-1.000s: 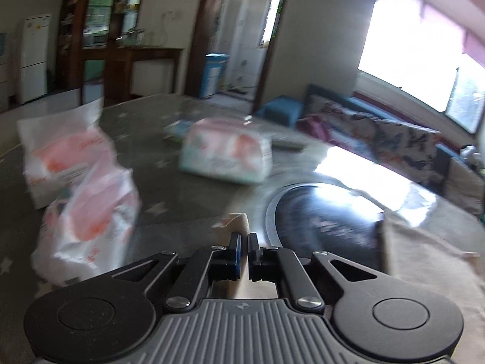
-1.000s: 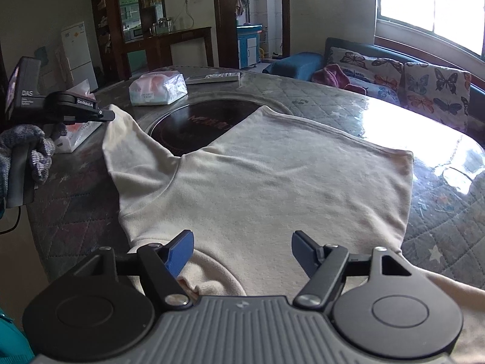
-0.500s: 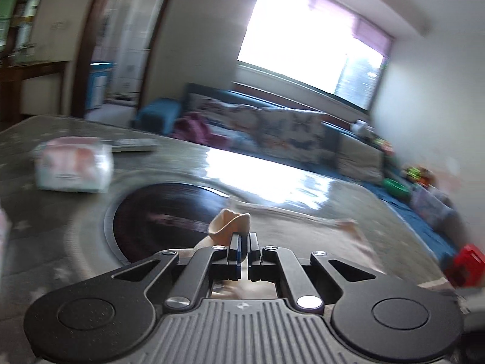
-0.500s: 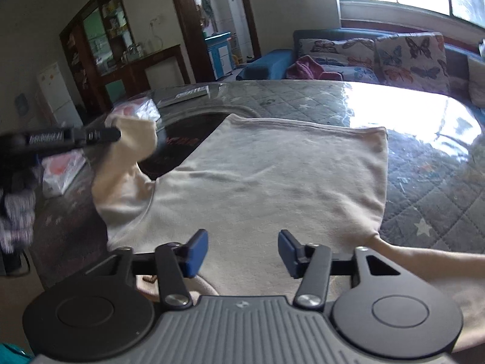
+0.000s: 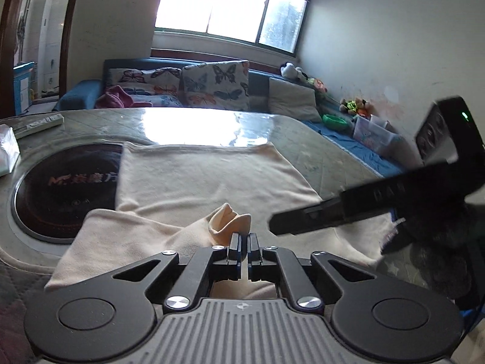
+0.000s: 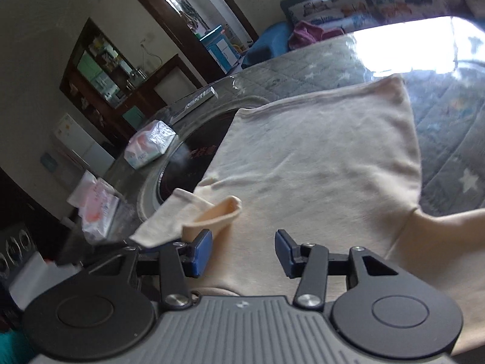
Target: Fold clothes
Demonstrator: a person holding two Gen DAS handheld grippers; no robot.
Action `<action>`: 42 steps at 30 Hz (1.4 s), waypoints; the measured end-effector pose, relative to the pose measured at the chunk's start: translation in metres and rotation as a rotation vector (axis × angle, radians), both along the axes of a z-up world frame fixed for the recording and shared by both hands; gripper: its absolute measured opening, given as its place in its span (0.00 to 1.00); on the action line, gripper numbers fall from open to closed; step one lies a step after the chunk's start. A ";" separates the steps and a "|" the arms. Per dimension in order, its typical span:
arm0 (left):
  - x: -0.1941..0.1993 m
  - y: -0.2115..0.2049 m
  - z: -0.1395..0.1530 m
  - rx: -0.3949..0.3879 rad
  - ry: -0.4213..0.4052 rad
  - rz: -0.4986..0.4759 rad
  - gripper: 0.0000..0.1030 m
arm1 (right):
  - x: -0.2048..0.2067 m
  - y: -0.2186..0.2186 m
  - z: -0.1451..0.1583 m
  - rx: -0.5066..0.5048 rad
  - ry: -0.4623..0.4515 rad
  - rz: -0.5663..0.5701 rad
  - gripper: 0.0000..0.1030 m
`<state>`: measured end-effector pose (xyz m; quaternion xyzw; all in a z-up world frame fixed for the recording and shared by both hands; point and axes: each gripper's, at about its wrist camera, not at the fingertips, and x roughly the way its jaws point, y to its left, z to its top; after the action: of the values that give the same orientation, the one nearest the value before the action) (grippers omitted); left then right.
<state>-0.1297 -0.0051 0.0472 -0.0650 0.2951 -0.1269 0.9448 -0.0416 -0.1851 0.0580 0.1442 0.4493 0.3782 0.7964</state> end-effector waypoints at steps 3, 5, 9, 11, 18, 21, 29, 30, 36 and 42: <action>-0.001 -0.005 -0.004 0.025 0.001 -0.015 0.04 | 0.012 0.004 -0.009 0.056 0.095 -0.002 0.46; -0.002 -0.005 -0.006 0.036 0.004 -0.023 0.04 | 0.019 0.009 -0.015 0.088 0.147 -0.003 0.46; -0.002 -0.008 -0.010 0.051 0.006 -0.041 0.04 | 0.027 0.019 -0.028 0.132 0.245 0.002 0.49; -0.003 -0.012 -0.011 0.066 0.000 -0.053 0.04 | 0.028 0.026 -0.032 0.138 0.273 0.005 0.49; -0.004 -0.017 -0.013 0.072 -0.002 -0.087 0.05 | 0.024 0.042 -0.035 0.070 0.241 0.012 0.18; -0.004 -0.011 -0.015 0.061 0.013 -0.095 0.07 | 0.020 0.042 -0.026 0.030 0.170 0.004 0.06; -0.013 0.022 -0.012 0.051 0.013 -0.025 0.10 | 0.011 0.037 0.015 0.006 -0.020 -0.015 0.05; -0.014 0.026 -0.013 0.046 0.019 -0.011 0.12 | 0.011 0.037 0.022 0.018 -0.041 -0.017 0.05; -0.024 0.043 -0.021 0.054 0.050 0.040 0.17 | 0.015 0.038 0.056 0.065 -0.117 -0.021 0.05; -0.032 0.051 -0.024 0.064 0.056 0.073 0.29 | 0.011 0.047 0.087 0.114 -0.179 0.015 0.05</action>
<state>-0.1615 0.0460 0.0231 -0.0487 0.3229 -0.0810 0.9417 -0.0303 -0.1377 0.1447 0.1517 0.3554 0.4204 0.8210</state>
